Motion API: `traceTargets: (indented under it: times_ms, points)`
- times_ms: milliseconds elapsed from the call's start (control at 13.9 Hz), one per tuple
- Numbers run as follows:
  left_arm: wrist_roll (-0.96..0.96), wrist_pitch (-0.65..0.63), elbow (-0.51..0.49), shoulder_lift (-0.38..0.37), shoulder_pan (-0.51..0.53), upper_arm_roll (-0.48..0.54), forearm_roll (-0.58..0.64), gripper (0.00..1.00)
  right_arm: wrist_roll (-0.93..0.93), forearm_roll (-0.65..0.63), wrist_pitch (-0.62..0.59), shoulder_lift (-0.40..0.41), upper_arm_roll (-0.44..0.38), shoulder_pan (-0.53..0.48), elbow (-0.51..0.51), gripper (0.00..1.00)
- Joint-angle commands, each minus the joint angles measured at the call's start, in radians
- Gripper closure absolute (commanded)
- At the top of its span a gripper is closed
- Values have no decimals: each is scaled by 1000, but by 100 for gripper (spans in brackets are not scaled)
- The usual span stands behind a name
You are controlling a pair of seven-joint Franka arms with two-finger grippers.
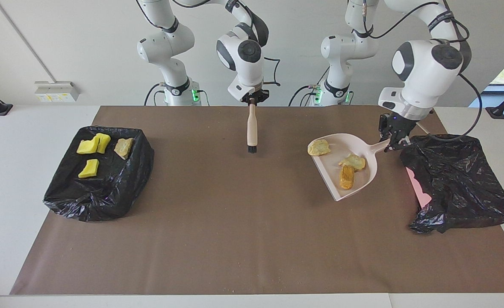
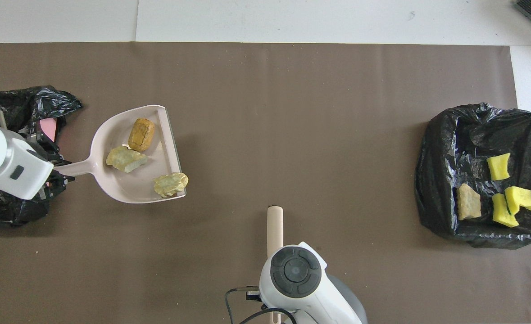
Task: Sweep and dump trash in bin
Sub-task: 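Tip the dustpan into the bag while the right gripper sets down the brush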
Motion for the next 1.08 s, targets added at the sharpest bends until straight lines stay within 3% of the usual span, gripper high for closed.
traceTargets:
  times_ms: [0,144,360,576,720,864,936,1008]
  points:
    - [261,-13,-10,-25,178,-12,-123,100,45,17,53,18,-1,15,-25,100]
    - [461,-10,10,-24,309,-12,-206,100,38,17,55,21,-1,15,-38,100]
    - [651,-5,12,-27,420,-9,-206,100,16,17,96,15,0,17,-75,100]
    - [742,96,13,-25,446,64,-194,100,-10,17,104,19,-1,17,-83,100]
    - [744,84,64,-4,454,127,-194,100,-19,17,113,16,-1,17,-92,88]
    - [742,3,194,70,457,134,-174,100,-51,17,142,9,0,18,-113,82]
    - [742,-31,279,114,458,134,-142,100,-53,17,142,10,0,18,-115,71]
    - [742,-45,355,160,461,135,-110,100,-54,17,138,10,0,18,-114,48]
